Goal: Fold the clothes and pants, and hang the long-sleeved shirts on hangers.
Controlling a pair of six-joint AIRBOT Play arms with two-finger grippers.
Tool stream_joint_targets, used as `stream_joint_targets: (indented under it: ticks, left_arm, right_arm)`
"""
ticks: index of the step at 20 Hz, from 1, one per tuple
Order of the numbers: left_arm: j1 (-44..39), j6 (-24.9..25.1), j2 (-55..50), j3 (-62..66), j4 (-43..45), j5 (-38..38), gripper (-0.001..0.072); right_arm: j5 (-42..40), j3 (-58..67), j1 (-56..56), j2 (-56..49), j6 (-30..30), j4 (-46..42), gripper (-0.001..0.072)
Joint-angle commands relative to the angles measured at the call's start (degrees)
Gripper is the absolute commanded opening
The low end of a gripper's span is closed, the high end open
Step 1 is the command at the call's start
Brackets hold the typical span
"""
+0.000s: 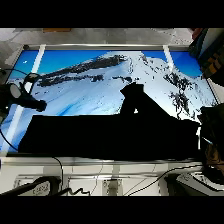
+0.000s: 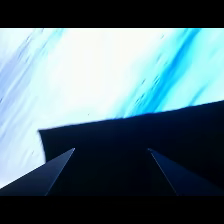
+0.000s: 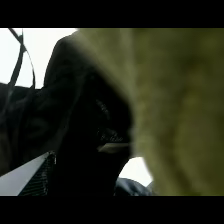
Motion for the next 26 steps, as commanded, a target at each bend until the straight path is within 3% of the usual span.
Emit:
stream_joint_targets:
  ticks: [1,4,8,10,13,18,20,23,26]
  left_arm:
    - [-3.5,0.0,0.0,0.1,-6.4,3.4,0.0484]
    - [-5.7,0.0,0.0,0.1,-13.5,3.5,0.0485]
    - [-8.8,0.0,0.0,0.1,-18.2,3.5,0.0485]
    - [-10.3,0.0,0.0,0.1,-18.3,3.5,0.0485]
    - [-11.8,0.0,0.0,0.1,-18.3,4.0,0.0485]
    - [-12.1,0.0,0.0,0.1,-18.3,5.8,0.0484]
    - [-12.3,-0.2,-0.1,0.1,-19.8,8.3,0.0484]
    - [-12.4,-4.8,-2.5,0.1,-28.3,10.8,0.0484]
    - [-14.4,-5.1,-8.1,0.1,-42.0,12.9,0.0491]
  right_arm:
    - [-4.7,-0.3,2.1,-2.6,2.1,-0.7,0.0702]
    - [-7.2,-0.3,5.0,-6.8,11.5,-3.9,0.0685]
    - [-15.1,-0.3,9.9,-10.5,10.8,-3.2,0.0657]
    - [-18.5,-0.3,13.0,-10.6,8.1,-1.9,0.0448]
    - [-20.3,0.0,16.5,-10.1,4.7,-0.5,0.0016]
    - [-20.2,3.1,17.4,-3.8,4.3,-0.8,0.0017]
    - [-20.2,4.7,17.7,0.9,1.2,-0.4,0.0017]
    - [-19.9,7.1,19.5,7.8,-4.2,-0.3,0.0018]
    - [-19.6,7.6,20.0,14.3,-5.1,-0.8,0.0018]
